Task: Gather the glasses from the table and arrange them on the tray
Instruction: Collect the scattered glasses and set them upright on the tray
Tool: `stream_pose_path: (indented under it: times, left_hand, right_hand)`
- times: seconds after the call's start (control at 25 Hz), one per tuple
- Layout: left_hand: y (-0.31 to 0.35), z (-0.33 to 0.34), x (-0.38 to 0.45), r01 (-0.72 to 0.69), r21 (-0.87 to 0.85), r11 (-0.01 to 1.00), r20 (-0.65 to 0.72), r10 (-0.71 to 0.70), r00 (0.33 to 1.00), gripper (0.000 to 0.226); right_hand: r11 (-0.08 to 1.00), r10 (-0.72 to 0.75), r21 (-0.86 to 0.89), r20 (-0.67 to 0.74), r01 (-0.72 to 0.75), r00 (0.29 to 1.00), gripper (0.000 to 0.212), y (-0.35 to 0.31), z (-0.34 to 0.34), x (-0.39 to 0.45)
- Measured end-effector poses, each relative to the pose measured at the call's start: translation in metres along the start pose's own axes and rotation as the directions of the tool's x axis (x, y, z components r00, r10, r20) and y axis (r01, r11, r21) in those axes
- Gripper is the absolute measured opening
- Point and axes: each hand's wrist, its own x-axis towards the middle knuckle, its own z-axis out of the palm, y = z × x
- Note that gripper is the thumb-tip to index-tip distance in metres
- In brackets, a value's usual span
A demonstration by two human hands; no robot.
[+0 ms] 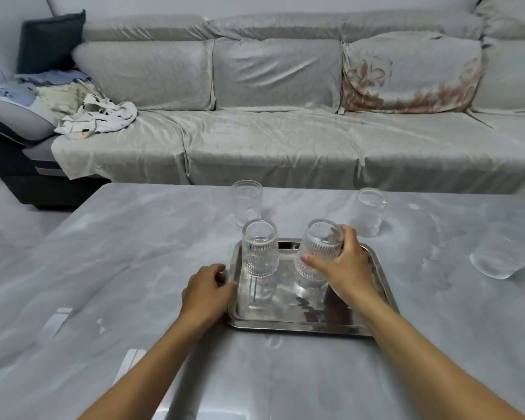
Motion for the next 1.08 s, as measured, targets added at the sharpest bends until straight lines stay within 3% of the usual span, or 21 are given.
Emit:
stream_pose_path:
  times: [0.16, 0.44, 0.56, 0.64, 0.72, 0.76, 0.84, 0.92, 1.0, 1.08]
  left_hand:
    - [-0.001, 0.001, 0.011, -0.029, -0.046, 0.999, 0.015, 0.03, 0.999, 0.027]
    - [0.001, 0.001, 0.011, -0.008, -0.066, 0.998, 0.072, 0.013, 0.997, 0.025]
    - [0.009, -0.003, 0.01, -0.035, 0.025, 0.999, 0.025, 0.034, 0.999, 0.046]
    - [0.03, -0.009, 0.011, -0.151, 0.034, 0.988, -0.138, 0.154, 0.978, 0.052]
    - [0.063, -0.009, 0.013, -0.291, -0.051, 0.955, -0.226, 0.273, 0.935, 0.046]
    - [0.08, -0.006, 0.013, -0.333, -0.074, 0.94, -0.227, 0.309, 0.923, 0.044]
    - [0.101, 0.006, 0.01, -0.388, -0.035, 0.921, -0.192, 0.375, 0.907, 0.043]
    - [0.109, 0.018, 0.006, -0.461, 0.095, 0.882, -0.151, 0.47, 0.869, 0.041]
    - [0.107, 0.026, 0.009, -0.533, 0.224, 0.816, -0.102, 0.564, 0.82, 0.038]
    - [0.099, 0.03, 0.014, -0.572, 0.325, 0.753, -0.049, 0.618, 0.785, 0.037]
  right_hand:
    - [0.99, -0.117, -0.083, 0.004, 0.117, 0.993, 0.085, 0.01, 0.025, 0.015]
    - [0.989, -0.122, -0.076, 0.052, 0.126, 0.991, 0.093, 0.009, 0.037, 0.017]
    - [0.996, -0.09, -0.003, 0.165, 0.091, 0.982, 0.097, 0.015, 0.018, 0.012]
    - [0.986, -0.168, 0.006, 0.056, 0.168, 0.984, 0.079, 0.019, -0.014, 0.021]
    - [0.955, -0.257, -0.193, -0.15, 0.227, 0.955, 0.069, 0.023, -0.052, 0.049]
    - [0.93, -0.259, -0.316, -0.201, 0.188, 0.945, 0.073, 0.024, -0.068, 0.066]
    - [0.903, -0.138, -0.428, -0.193, 0.043, 0.971, 0.088, 0.029, -0.085, 0.102]
    - [0.955, 0.073, -0.276, -0.139, -0.109, 0.988, 0.102, 0.039, -0.084, 0.13]
    - [0.972, 0.23, -0.024, -0.074, -0.232, 0.97, 0.095, 0.052, -0.072, 0.145]
    - [0.971, 0.234, 0.078, -0.094, -0.227, 0.968, 0.076, 0.066, -0.059, 0.15]
